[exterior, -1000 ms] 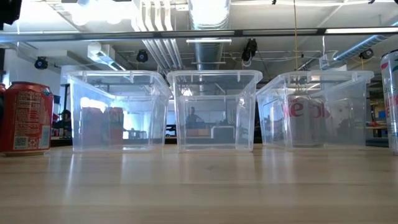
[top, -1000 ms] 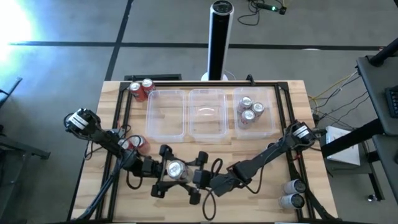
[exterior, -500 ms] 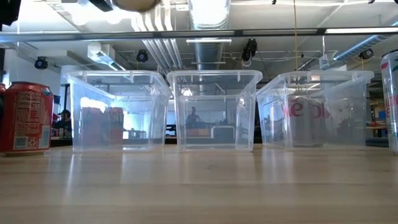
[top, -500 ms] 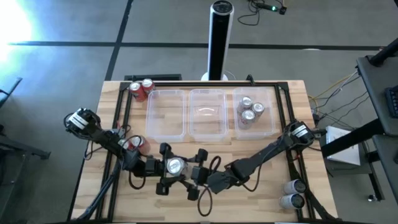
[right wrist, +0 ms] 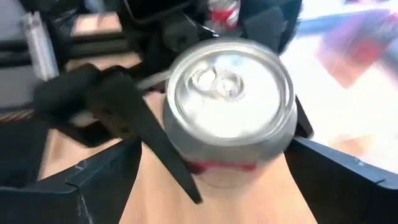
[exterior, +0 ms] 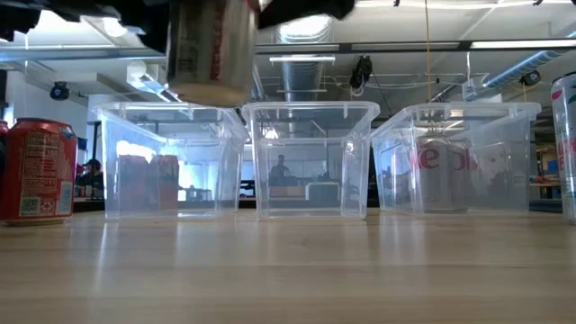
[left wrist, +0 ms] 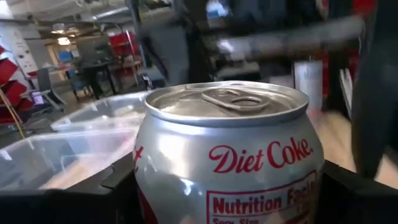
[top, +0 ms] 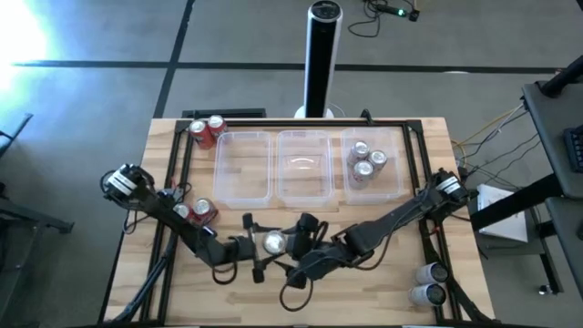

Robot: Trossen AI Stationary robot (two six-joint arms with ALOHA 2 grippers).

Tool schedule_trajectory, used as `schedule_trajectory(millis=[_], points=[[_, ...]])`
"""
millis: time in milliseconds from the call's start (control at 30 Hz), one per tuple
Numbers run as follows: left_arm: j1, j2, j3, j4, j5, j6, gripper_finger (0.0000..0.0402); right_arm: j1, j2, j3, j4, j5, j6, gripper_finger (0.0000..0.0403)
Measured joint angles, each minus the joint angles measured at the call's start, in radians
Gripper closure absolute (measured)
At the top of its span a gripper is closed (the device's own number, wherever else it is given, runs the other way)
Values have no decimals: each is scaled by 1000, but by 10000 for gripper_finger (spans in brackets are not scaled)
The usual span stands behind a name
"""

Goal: Sort soda cans
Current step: Put the red-silver soda can into the right transparent bin

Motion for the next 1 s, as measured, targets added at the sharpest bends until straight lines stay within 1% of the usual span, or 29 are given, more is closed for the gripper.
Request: schedule_trajectory(millis=[100,133,267,333,433,500,533,633,767,900,1000], points=[[0,47,37,-20,28,-1,122,-1,-1,19,-133,-103,22,19],[0,61,49,-26,41,-3,122,-1,1,26,-170,-118,39,19],[3,137,112,-51,21,8,121,1,0,43,-192,-97,107,19],[6,176,151,-59,-34,31,121,-5,0,48,-208,-84,170,19],[6,228,204,-82,-204,89,121,-19,0,49,-243,-67,296,19],[8,258,240,-102,-293,147,121,-25,0,49,-286,-64,379,19],[10,272,261,-108,-319,174,121,-28,0,49,-291,-53,412,19],[17,313,326,-116,-335,224,120,-38,0,47,-304,-44,478,19],[18,353,383,-130,-399,280,120,-52,0,42,-307,-53,495,19],[17,345,385,-130,-406,290,120,-53,0,42,-303,-52,494,22],[18,330,365,-130,-405,280,120,-54,0,42,-300,-52,489,46]])
